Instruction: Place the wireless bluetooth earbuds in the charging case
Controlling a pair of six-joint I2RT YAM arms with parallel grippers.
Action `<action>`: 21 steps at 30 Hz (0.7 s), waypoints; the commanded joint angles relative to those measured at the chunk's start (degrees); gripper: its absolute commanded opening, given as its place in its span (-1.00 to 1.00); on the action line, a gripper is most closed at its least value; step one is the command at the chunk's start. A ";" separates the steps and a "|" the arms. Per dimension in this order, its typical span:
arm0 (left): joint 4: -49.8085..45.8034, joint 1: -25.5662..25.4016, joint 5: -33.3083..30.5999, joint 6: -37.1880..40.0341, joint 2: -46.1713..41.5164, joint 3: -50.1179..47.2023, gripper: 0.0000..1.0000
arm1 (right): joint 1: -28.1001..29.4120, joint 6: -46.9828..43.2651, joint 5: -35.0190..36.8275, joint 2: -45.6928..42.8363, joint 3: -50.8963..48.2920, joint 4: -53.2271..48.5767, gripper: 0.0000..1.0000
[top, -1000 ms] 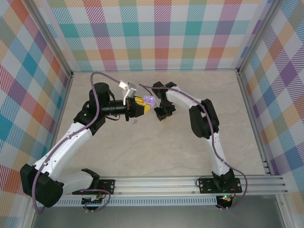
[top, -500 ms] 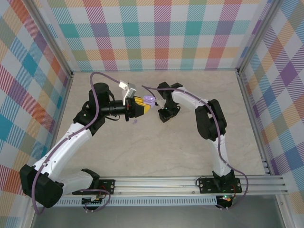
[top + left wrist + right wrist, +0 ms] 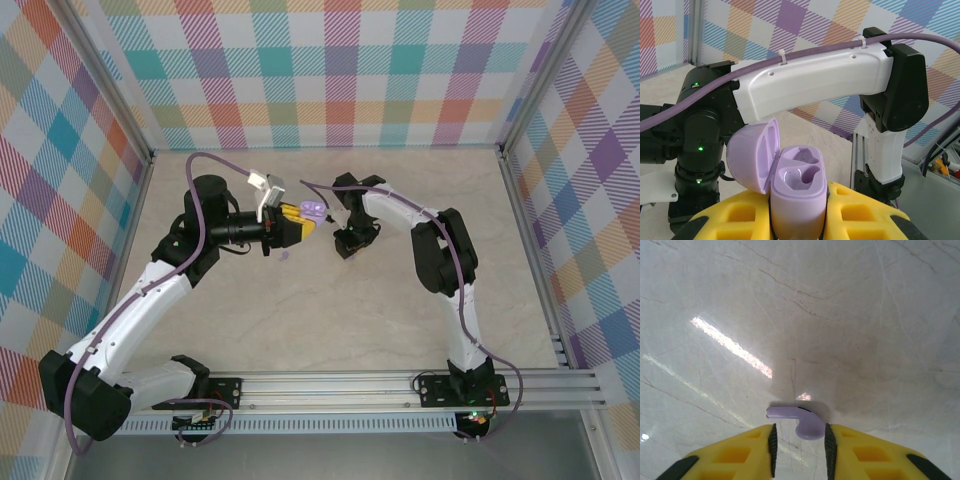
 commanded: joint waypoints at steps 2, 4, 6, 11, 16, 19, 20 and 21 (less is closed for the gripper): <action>0.13 0.40 -0.25 -0.18 -1.14 -0.06 -0.78 | -0.12 4.48 -0.89 -2.89 -0.92 -0.41 -0.26; 0.15 0.40 -0.16 -0.19 -1.09 -0.06 -0.78 | -0.21 7.11 -0.75 -3.94 -1.54 -0.46 -0.25; 0.17 0.41 -0.03 -0.19 -1.09 -0.15 -0.78 | -0.19 9.94 -1.51 -5.31 -2.78 -0.01 -0.26; 0.52 0.42 0.06 -0.16 -1.00 -0.32 -0.78 | -0.22 16.43 -5.23 -7.65 -5.50 1.24 -0.33; 0.44 0.40 0.10 -0.10 -0.83 -0.41 -0.78 | -0.21 22.70 -5.81 -9.01 -8.09 3.17 -0.37; 0.53 0.41 0.07 -0.05 -0.75 -0.41 -0.78 | -0.14 25.14 -6.31 -8.41 -8.78 3.74 -0.39; 0.52 0.41 0.09 -0.08 -0.75 -0.41 -0.79 | -0.20 25.79 -6.63 -8.24 -9.23 4.32 -0.39; 0.42 0.40 0.18 -0.06 -0.72 -0.41 -0.78 | -0.21 26.24 -6.93 -8.15 -9.59 4.89 -0.39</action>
